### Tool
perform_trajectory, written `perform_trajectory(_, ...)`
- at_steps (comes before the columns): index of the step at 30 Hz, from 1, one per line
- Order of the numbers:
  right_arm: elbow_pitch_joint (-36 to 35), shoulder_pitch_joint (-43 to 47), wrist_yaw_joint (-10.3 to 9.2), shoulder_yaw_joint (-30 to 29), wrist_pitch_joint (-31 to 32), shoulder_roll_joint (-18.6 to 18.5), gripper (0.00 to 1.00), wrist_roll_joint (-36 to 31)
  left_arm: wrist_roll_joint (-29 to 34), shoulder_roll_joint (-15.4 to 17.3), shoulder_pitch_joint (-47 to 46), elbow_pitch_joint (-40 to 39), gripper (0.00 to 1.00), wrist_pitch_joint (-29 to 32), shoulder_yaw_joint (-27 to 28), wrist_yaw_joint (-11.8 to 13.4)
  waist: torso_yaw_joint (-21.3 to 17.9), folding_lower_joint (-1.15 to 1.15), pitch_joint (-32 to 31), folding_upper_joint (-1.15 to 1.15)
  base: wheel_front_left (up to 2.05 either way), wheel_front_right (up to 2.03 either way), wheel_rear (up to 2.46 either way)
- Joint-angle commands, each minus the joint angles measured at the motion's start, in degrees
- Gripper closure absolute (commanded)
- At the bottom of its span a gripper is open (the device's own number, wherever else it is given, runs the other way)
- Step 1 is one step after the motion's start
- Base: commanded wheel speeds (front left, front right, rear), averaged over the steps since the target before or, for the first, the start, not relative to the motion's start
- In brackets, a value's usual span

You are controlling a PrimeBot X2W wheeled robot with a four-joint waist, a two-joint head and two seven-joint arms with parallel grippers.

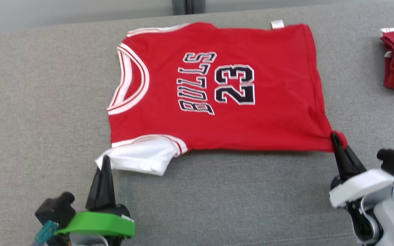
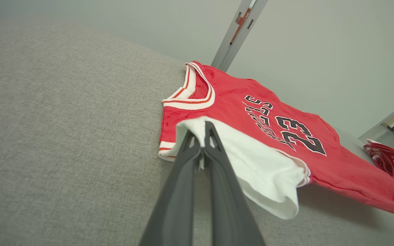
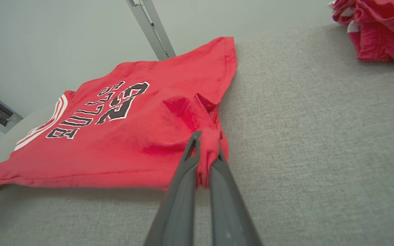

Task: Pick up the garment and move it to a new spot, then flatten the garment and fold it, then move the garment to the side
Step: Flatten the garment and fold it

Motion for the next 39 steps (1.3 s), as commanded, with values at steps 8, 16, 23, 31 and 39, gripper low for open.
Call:
perform_trajectory(8,-2.1,10.3,0.00,-4.5,-0.1,2.2,1.00,-3.2,1.4,-0.7,6.2,1.4,1.00,-0.2,-1.9,-1.0,0.8,0.00,-4.3,0.00,0.00,0.00,0.00)
perform_trajectory(16,-5.2,13.5,0.00,-5.6,0.0,3.9,1.00,-5.7,2.8,-0.5,6.2,2.9,1.00,-0.2,-2.4,-1.8,-0.2,0.00,-5.4,0.00,0.00,0.00,0.00)
perform_trajectory(23,-6.1,11.6,0.00,-5.9,0.4,4.5,1.00,-6.8,4.7,1.1,2.2,4.0,1.00,0.6,-4.1,-3.2,-1.4,0.00,-6.0,0.00,0.00,0.00,0.00)
perform_trajectory(31,-4.2,6.6,0.00,-5.8,2.8,4.4,1.00,-7.8,6.5,4.2,-5.9,5.4,1.00,3.3,-4.9,-4.7,-2.4,0.00,-4.6,0.00,0.00,0.00,0.00)
perform_trajectory(39,-1.9,-0.9,0.00,-5.5,5.8,4.8,1.00,-8.5,6.8,5.6,-17.5,11.8,1.00,5.1,-5.5,-6.1,-3.7,0.00,-0.4,0.00,0.00,0.00,0.00)
